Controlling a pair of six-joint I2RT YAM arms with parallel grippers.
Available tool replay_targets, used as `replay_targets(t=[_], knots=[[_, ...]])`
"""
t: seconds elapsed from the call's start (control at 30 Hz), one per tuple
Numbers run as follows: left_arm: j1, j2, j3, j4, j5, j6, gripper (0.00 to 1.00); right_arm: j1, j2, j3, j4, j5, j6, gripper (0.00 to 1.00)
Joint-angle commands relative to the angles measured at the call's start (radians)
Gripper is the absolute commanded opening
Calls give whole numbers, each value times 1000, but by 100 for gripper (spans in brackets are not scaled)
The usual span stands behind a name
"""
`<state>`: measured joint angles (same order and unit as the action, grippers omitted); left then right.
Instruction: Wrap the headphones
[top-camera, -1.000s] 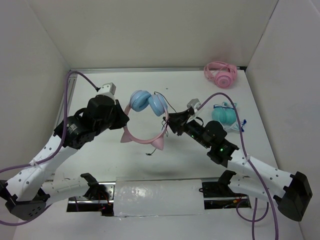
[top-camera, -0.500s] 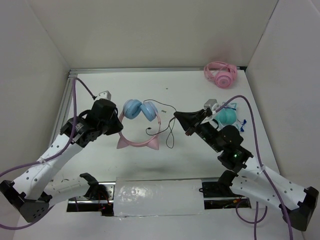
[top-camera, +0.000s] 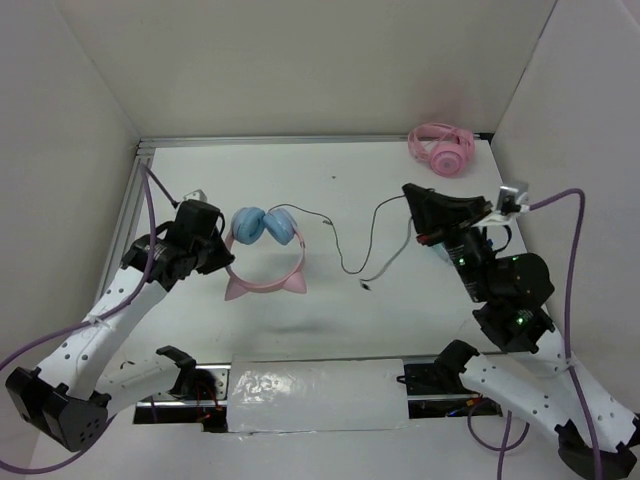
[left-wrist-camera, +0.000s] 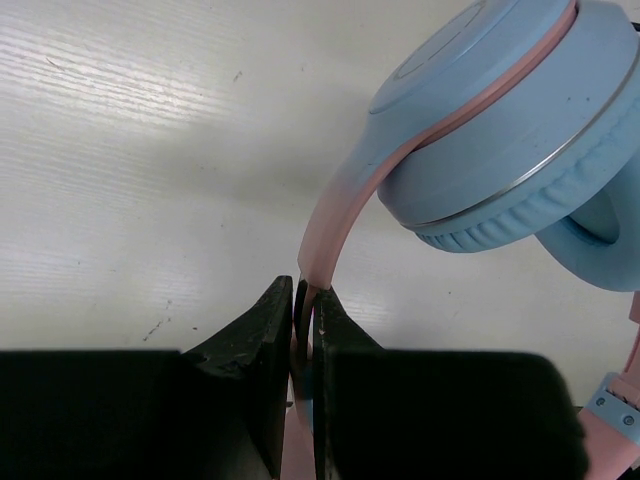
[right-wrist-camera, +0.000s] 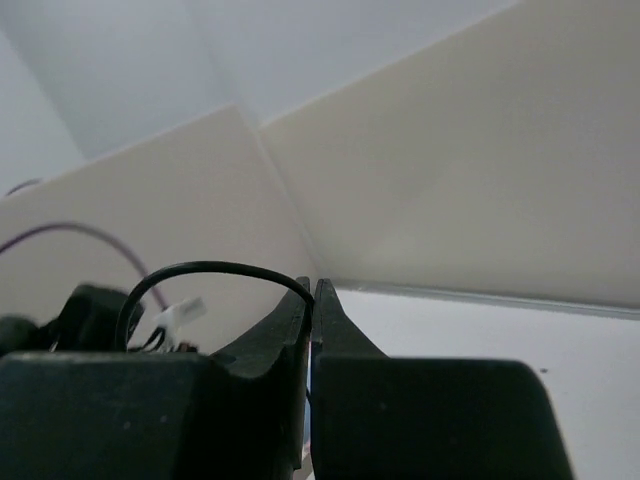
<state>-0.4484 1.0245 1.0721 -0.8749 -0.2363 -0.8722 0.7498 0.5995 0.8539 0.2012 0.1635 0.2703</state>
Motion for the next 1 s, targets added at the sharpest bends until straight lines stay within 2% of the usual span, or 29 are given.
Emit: replay_targets(t=[0.0,0.23,0.3,0.4,0.47,0.6,0.8,0.83,0.87,0.93,0.97], knots=[[25,-47,-11,65,14,-39,0,-111,-24,73,-83,94,119,0],[92,-60,-51,90,49,-47,0,-481,-33,99,-337,48,317,0],[114,-52,-41,82,48,-53,0,-585,-3,99,-390,-43,334,0],[138,-49,-9,119,66,-11,0,-676,38,56,-476,-159,346,0],[152,-38,20,143,68,19,0,-691,46,-36,-454,-258,336,0],[159,-11,110,206,84,104,0,-684,57,-211,-361,-349,287,6],[152,2,167,378,153,255,0,-557,26,-358,-255,-294,241,17],[148,2,172,390,158,275,0,-540,22,-369,-247,-283,234,24],[145,2,180,401,163,285,0,-497,8,-380,-238,-274,210,43],[136,-3,193,441,189,317,0,-459,-4,-398,-226,-237,193,68],[129,-6,196,454,199,329,0,-419,-13,-403,-223,-231,172,89]])
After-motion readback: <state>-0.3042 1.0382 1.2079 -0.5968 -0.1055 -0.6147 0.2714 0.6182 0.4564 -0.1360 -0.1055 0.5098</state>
